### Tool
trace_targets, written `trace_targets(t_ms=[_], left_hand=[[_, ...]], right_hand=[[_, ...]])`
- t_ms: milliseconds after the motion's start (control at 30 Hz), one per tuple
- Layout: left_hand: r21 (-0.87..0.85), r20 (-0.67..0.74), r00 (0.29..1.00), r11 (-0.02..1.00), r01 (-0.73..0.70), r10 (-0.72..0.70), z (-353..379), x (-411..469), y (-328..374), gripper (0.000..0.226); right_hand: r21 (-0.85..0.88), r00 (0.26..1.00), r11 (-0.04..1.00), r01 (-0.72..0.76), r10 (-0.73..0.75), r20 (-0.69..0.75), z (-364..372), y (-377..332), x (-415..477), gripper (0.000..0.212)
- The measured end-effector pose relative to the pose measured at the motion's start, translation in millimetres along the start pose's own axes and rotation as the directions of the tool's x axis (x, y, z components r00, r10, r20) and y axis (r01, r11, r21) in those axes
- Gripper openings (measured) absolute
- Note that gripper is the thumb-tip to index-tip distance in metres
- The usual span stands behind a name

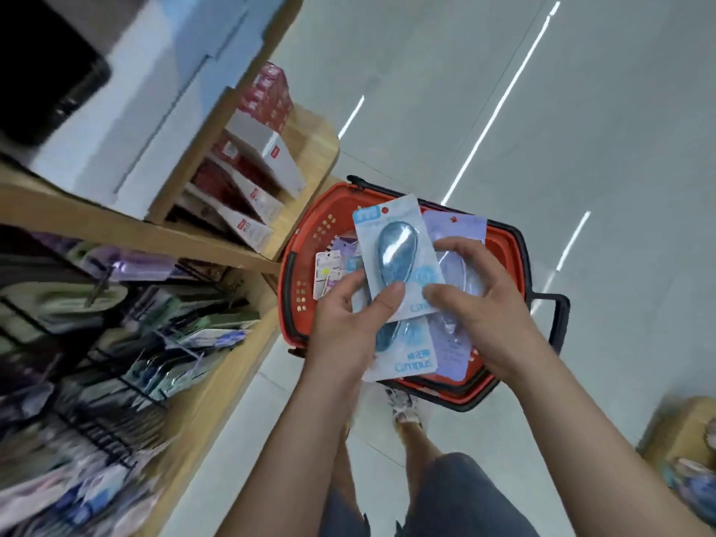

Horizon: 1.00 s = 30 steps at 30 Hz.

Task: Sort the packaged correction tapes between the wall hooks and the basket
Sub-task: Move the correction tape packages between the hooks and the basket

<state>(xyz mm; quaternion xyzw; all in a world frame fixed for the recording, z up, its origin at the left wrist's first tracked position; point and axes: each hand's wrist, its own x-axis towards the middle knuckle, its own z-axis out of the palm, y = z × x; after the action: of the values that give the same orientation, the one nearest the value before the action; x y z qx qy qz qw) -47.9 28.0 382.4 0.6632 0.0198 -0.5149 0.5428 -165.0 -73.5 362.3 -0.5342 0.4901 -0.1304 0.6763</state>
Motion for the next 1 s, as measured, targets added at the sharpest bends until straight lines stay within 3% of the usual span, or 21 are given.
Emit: trace_targets(t_ms=[267,367,433,533,600,767,933,1000], left_hand=[[-0.163,0.024,0.994,0.981,-0.102,0.108,-35,-106,23,0.026],[-0.251,-0.091,0.983,0.951,-0.179,0.161,-57,-151,26,0.026],[-0.291,-0.255,0.953,0.926,-0.239,0.165,-76,-179,22,0.031],[-0.316,-0.523,0.836,0.873,-0.372,0.167,-107,-224,9,0.021],[-0.33,-0.627,0.761,0.829,-0.452,0.166,-126,-256,-2,0.029],[-0.31,-0.772,0.611,0.735,-0.603,0.175,-168,-345,-38,0.055],[-0.273,-0.879,0.465,0.692,-0.668,0.102,-199,-435,-87,0.056],[-0.248,-0.918,0.392,0.675,-0.695,0.067,-211,-476,-113,0.051]], right_hand=[[-0.059,0.952,0.997,0.049,-0.029,0.305,20,-69,-62,0.042],[-0.069,0.908,0.995,0.074,-0.039,0.417,44,-88,-84,0.035],[-0.086,0.873,0.988,0.131,-0.074,0.482,62,-100,-97,0.034],[-0.15,0.79,0.955,0.255,-0.117,0.602,91,-117,-123,0.033],[-0.195,0.717,0.916,0.35,-0.128,0.685,112,-127,-148,0.032],[-0.215,0.513,0.82,0.531,-0.109,0.852,161,-127,-227,0.036],[-0.179,0.325,0.72,0.671,-0.068,0.943,201,-107,-312,0.04],[-0.132,0.219,0.665,0.735,-0.049,0.974,217,-93,-354,0.042]])
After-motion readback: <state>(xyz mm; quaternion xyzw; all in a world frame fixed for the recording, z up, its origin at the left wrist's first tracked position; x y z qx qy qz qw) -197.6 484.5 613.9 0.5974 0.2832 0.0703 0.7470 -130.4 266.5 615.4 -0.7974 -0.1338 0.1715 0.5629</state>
